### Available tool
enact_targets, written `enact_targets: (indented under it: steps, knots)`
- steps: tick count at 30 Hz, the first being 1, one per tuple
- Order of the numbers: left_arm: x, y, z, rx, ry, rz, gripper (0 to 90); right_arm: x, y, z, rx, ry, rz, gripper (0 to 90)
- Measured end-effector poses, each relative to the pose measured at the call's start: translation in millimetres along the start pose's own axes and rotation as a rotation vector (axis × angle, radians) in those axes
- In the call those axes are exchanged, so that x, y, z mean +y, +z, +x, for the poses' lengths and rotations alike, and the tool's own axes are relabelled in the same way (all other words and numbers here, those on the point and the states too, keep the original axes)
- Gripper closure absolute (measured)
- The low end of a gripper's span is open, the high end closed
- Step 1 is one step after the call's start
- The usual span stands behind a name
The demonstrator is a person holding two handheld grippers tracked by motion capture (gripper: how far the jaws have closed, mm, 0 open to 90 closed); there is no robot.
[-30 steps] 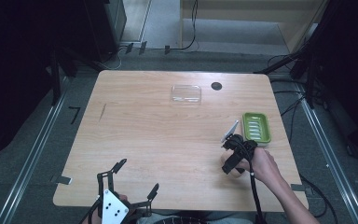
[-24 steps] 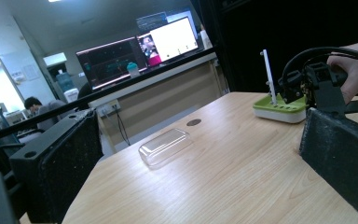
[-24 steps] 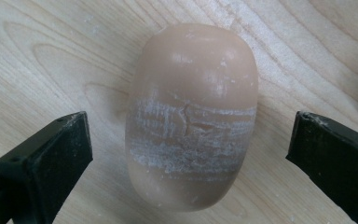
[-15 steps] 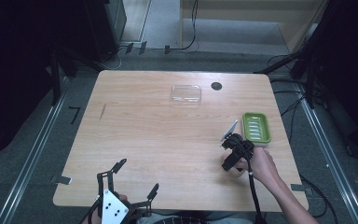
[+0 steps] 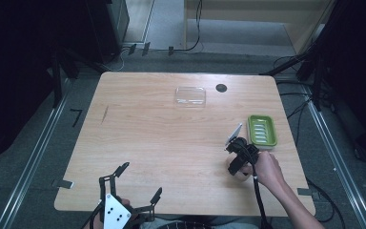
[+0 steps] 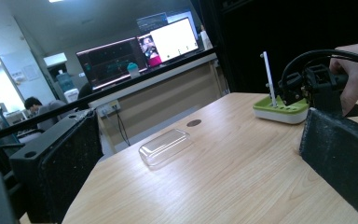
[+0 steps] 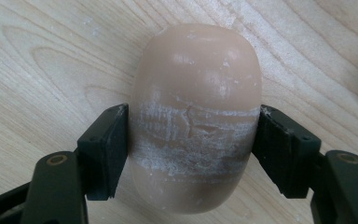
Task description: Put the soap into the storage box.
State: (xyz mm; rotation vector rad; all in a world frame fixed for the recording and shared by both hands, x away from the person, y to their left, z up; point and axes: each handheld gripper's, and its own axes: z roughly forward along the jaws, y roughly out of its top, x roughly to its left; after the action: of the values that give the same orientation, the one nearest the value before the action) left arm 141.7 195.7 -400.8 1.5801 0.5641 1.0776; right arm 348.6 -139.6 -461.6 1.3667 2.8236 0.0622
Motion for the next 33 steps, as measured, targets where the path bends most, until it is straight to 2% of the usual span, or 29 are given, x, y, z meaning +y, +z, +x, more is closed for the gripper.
enact_targets:
  steps: [11,24,33]
  knots:
    - [0.0,0.0,-0.2,-0.001,0.001,-0.003,0.0,-0.2,3.1,0.6,-0.002,0.011,0.007,32.6]
    - [-0.1,-0.1,-0.2,-0.001,0.001,-0.005,0.0,-0.5,5.5,1.8,-0.011,0.002,0.008,33.4]
    - [0.2,-0.2,-0.4,0.001,0.003,-0.005,0.0,-0.6,5.2,1.9,-0.017,-0.026,0.012,33.7]
